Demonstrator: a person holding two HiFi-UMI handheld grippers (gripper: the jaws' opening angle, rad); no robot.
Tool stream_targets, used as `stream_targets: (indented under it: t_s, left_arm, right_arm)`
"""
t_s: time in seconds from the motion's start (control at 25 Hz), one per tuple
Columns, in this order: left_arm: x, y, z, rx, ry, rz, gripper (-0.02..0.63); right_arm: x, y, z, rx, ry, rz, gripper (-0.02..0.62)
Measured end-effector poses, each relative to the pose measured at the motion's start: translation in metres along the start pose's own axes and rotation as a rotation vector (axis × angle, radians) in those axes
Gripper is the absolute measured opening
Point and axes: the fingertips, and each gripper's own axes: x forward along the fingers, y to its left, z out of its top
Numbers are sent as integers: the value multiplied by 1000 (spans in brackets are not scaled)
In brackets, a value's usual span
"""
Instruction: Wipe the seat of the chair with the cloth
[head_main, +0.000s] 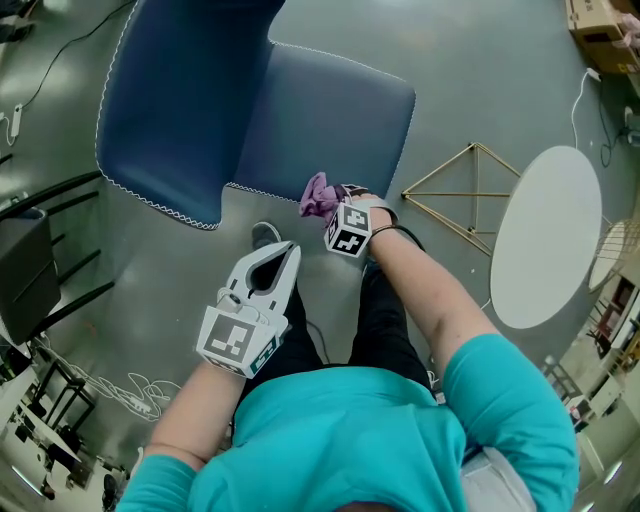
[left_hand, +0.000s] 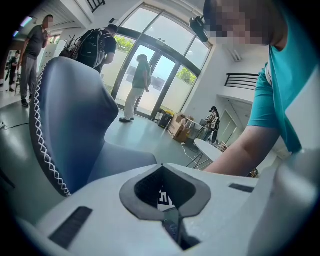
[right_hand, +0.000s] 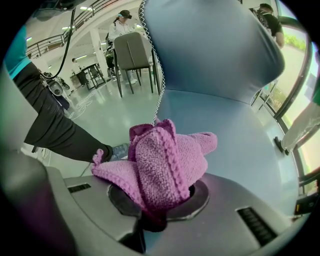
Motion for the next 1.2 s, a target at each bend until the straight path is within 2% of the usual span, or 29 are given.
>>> stream_targets:
  t_s: [1.2]
  left_arm:
    - [53,-52,6,52,45,-80,3]
  right_arm:
    - [-29,22,-75,86,-2,10,60]
